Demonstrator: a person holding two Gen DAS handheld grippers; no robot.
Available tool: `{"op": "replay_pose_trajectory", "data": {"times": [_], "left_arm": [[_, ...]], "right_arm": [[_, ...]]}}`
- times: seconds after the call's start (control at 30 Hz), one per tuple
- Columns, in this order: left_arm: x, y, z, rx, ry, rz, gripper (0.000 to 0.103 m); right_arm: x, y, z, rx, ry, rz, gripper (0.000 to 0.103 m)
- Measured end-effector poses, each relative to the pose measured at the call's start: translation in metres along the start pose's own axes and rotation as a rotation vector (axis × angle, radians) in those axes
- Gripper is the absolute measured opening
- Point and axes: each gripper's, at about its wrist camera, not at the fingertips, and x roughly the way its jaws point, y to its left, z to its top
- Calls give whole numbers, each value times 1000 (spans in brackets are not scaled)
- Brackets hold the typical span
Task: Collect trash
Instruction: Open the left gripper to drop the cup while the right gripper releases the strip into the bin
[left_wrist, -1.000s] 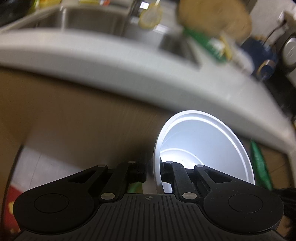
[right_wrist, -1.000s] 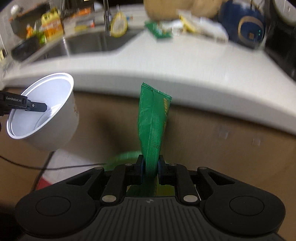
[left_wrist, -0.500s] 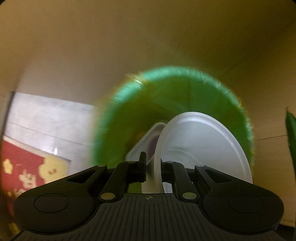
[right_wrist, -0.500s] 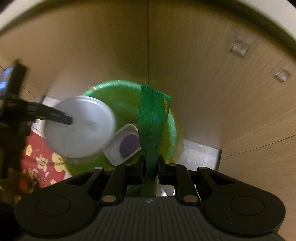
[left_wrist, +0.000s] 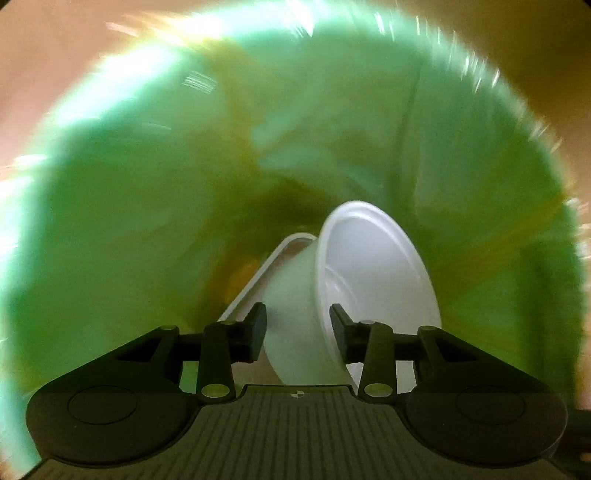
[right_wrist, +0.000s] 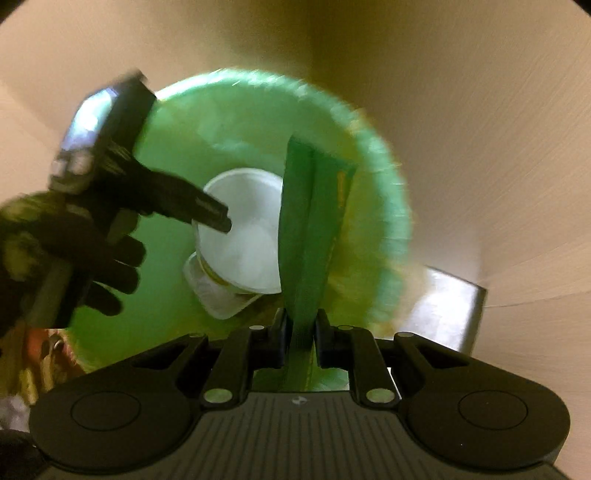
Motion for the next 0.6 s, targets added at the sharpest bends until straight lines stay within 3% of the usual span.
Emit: {"op": "replay_pose_trajectory", "data": {"times": [0.13, 0.2, 0.3, 0.43, 0.53, 0.6], "left_arm": [[-48, 17, -8, -42, -74, -38, 42], [-56, 19, -10, -55, -93, -41, 42], [-22, -4, 9, -22, -41, -71, 42], [7, -31, 17, 112, -28, -23, 41], [-22, -12, 12, 9, -92, -110, 40], [-51, 3, 9, -37, -142, -129, 40]], "right_arm": [[22, 4, 20, 62, 123, 126, 14], [32, 8, 28, 78, 163, 140, 14], [37, 13, 36, 70, 190, 89, 14], [36, 19, 36, 47, 221, 53, 14], [40, 21, 35, 44, 235, 65, 14], [51, 21, 37, 87, 283, 102, 14]]}}
